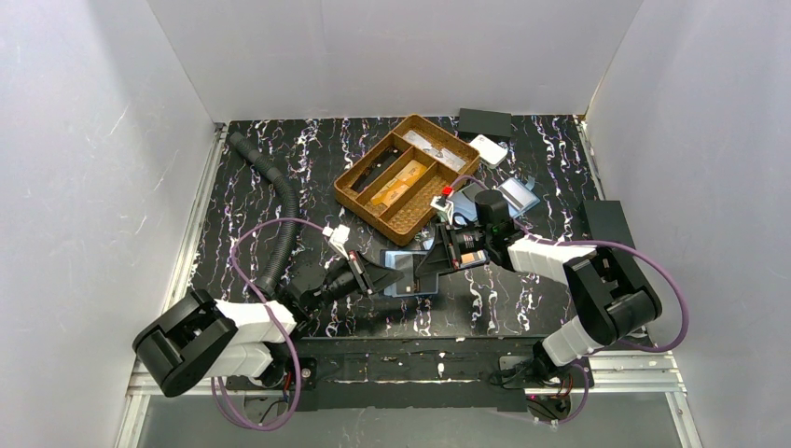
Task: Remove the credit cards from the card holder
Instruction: Remove the credit card from the card holder.
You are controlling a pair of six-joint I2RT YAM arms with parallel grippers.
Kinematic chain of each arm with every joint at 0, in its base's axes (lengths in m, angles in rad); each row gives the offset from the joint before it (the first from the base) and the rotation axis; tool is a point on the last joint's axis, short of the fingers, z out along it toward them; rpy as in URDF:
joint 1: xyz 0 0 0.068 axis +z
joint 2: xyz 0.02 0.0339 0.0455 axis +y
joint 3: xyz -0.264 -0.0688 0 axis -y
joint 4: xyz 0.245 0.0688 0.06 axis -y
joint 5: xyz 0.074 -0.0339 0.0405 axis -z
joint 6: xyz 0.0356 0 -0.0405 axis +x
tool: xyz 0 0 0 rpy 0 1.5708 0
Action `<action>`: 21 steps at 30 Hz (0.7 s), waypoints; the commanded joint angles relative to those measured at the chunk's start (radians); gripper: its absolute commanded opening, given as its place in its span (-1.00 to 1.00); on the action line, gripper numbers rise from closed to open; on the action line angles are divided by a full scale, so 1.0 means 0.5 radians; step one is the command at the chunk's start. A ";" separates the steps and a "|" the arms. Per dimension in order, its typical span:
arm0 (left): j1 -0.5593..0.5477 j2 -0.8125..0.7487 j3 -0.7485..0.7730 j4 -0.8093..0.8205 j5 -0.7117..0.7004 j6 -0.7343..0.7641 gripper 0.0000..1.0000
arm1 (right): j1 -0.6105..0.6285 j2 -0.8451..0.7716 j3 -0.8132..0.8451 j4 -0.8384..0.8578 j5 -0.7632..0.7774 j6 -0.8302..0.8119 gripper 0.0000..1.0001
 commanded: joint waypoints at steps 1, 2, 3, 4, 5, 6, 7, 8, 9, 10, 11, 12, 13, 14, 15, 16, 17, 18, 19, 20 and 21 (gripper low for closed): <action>-0.011 0.016 0.047 0.151 -0.015 0.004 -1.00 | 0.014 -0.047 0.037 -0.025 -0.021 -0.082 -0.96; -0.010 0.009 0.035 0.152 -0.023 0.001 -1.00 | 0.010 -0.045 0.045 -0.057 -0.015 -0.111 -0.97; -0.012 0.003 0.022 0.152 -0.031 -0.003 -1.00 | 0.004 -0.043 0.046 -0.071 -0.008 -0.126 -0.97; -0.012 -0.001 0.006 0.152 -0.043 -0.007 -0.98 | -0.002 -0.043 0.046 -0.082 -0.004 -0.140 -0.97; -0.012 -0.007 -0.009 0.152 -0.055 -0.011 -0.92 | -0.011 -0.043 0.046 -0.088 -0.003 -0.150 -0.97; -0.010 -0.011 -0.027 0.150 -0.067 -0.017 -0.84 | -0.018 -0.043 0.046 -0.097 0.001 -0.162 -0.97; -0.010 -0.008 -0.044 0.152 -0.081 -0.022 -0.71 | -0.022 -0.043 0.046 -0.115 0.007 -0.180 -0.97; -0.012 -0.006 -0.061 0.152 -0.092 -0.032 -0.62 | -0.023 -0.043 0.046 -0.137 0.016 -0.202 -0.97; -0.012 0.001 -0.075 0.152 -0.095 -0.038 -0.57 | -0.026 -0.041 0.049 -0.157 0.029 -0.224 -0.97; -0.012 0.013 -0.085 0.152 -0.096 -0.043 -0.52 | -0.026 -0.036 0.050 -0.183 0.050 -0.249 -0.97; -0.011 0.027 -0.092 0.152 -0.096 -0.053 -0.48 | -0.026 -0.026 0.052 -0.208 0.065 -0.274 -0.97; -0.012 0.043 -0.100 0.152 -0.096 -0.059 -0.47 | -0.026 -0.011 0.054 -0.226 0.076 -0.290 -0.97; -0.011 0.061 -0.109 0.153 -0.101 -0.066 -0.49 | -0.026 0.007 0.059 -0.245 0.088 -0.312 -0.97; -0.009 0.079 -0.120 0.159 -0.108 -0.073 -0.54 | -0.026 0.029 0.064 -0.269 0.097 -0.326 -0.97; -0.010 0.096 -0.136 0.169 -0.113 -0.073 -0.64 | -0.026 0.049 0.072 -0.303 0.116 -0.364 -0.97; -0.012 0.114 -0.150 0.182 -0.121 -0.071 -0.73 | -0.026 0.063 0.082 -0.344 0.139 -0.398 -0.97; -0.010 0.127 -0.165 0.194 -0.130 -0.067 -0.83 | -0.026 0.074 0.088 -0.387 0.158 -0.432 -0.97; -0.011 0.139 -0.181 0.203 -0.141 -0.064 -0.96 | -0.026 0.083 0.096 -0.419 0.182 -0.462 -0.97; -0.010 0.152 -0.198 0.205 -0.155 -0.063 -0.99 | -0.026 0.091 0.102 -0.473 0.210 -0.501 -0.97; -0.009 0.155 -0.216 0.207 -0.168 -0.064 -1.00 | -0.026 0.097 0.110 -0.503 0.240 -0.541 -0.97; -0.006 0.164 -0.237 0.204 -0.187 -0.062 -1.00 | -0.026 0.102 0.124 -0.575 0.275 -0.595 -0.97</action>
